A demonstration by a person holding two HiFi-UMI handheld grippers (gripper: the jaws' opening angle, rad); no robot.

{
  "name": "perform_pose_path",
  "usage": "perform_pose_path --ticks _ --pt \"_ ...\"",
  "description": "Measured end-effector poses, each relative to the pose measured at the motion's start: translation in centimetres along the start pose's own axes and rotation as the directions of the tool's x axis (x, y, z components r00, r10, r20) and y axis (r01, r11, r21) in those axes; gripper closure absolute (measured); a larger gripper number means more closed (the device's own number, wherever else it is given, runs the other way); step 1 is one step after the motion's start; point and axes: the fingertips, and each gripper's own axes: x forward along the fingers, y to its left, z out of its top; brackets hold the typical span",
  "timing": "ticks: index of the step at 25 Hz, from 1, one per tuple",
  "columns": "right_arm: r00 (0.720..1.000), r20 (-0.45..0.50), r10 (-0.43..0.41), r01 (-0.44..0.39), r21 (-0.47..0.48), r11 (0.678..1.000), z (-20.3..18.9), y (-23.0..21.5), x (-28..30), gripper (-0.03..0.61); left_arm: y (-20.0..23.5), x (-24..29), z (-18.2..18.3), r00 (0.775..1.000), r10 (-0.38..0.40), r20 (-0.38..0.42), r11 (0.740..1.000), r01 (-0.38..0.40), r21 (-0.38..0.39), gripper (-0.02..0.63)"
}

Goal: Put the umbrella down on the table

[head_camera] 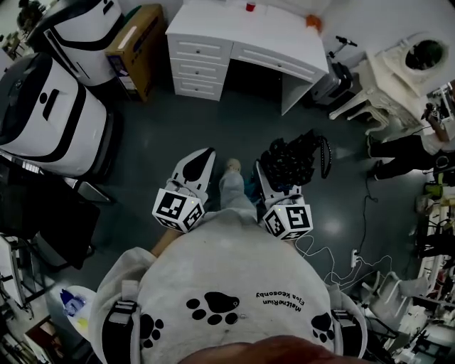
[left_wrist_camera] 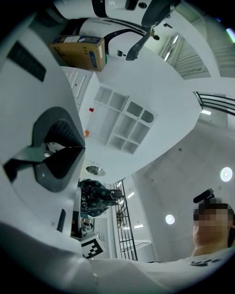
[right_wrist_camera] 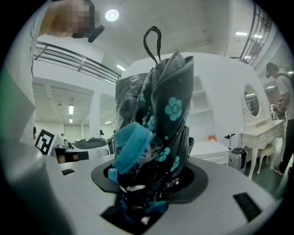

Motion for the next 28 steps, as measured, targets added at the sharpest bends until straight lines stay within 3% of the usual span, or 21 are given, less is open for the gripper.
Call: perform_pose_path --ticks 5,12,21,28 --pt "1.0 0.019 0.017 -0.017 0.003 1.0 0.1 -2.1 3.0 0.314 0.4 4.4 -0.1 0.999 -0.033 0.005 0.999 0.033 0.014 0.595" --pt "0.999 0.041 0.019 -0.02 0.016 1.0 2.5 -10.5 10.7 0.314 1.6 16.3 0.6 0.997 -0.073 -0.018 0.996 0.074 0.048 0.595" --pt "0.998 0.002 0.065 -0.065 0.021 0.998 5.1 -21.7 20.3 0.314 4.3 29.3 2.6 1.0 -0.007 -0.018 0.998 0.008 0.07 0.595" --pt "0.989 0.002 0.15 -0.15 0.015 0.989 5.5 -25.2 26.2 0.314 7.2 34.8 2.5 0.998 0.07 -0.006 0.995 -0.069 0.073 0.595"
